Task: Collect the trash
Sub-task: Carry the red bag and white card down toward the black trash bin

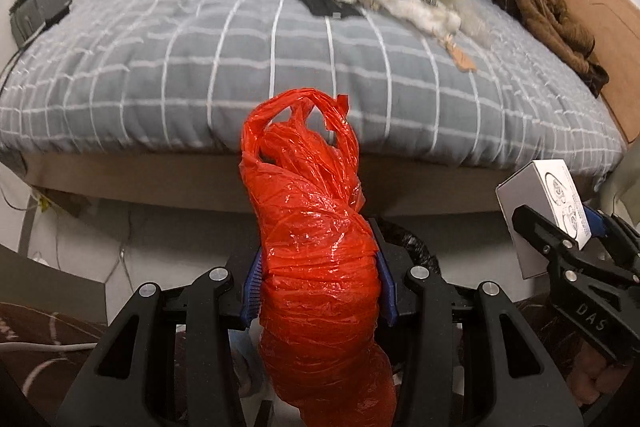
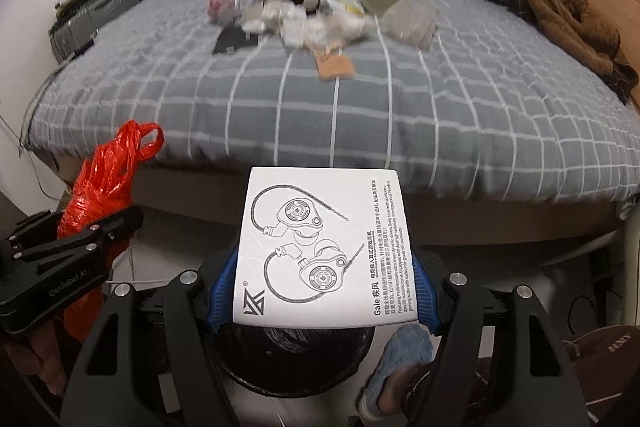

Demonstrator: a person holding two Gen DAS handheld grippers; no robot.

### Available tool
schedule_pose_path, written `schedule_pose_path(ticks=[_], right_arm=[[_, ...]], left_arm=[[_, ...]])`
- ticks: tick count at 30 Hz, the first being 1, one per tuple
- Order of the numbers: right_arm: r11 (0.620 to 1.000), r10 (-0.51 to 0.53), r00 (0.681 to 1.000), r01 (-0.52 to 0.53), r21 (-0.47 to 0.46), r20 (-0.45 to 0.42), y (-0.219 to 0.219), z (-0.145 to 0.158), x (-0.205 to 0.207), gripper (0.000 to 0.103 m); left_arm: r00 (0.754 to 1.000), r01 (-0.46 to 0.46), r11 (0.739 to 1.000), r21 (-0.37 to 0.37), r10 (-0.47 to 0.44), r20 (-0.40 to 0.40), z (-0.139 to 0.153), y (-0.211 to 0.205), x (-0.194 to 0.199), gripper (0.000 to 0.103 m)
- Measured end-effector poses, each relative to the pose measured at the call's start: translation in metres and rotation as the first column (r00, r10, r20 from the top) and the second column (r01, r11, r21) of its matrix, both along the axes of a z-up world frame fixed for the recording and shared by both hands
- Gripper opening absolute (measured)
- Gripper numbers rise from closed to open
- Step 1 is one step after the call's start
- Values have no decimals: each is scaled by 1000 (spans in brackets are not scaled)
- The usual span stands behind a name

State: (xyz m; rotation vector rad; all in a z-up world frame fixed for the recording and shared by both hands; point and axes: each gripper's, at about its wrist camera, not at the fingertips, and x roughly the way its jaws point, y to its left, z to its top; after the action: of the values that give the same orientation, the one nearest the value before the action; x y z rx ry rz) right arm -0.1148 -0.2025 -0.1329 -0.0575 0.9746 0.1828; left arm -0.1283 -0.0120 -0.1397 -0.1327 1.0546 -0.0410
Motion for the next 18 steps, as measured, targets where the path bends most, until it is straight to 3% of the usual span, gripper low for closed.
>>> schedule_pose_path(ticks=[18], right_arm=[[999,6,984,-12,-35,-177,15,-75,13,67]], left_arm=[[992,31,999,10,-30,-125,-74,3,14,44]])
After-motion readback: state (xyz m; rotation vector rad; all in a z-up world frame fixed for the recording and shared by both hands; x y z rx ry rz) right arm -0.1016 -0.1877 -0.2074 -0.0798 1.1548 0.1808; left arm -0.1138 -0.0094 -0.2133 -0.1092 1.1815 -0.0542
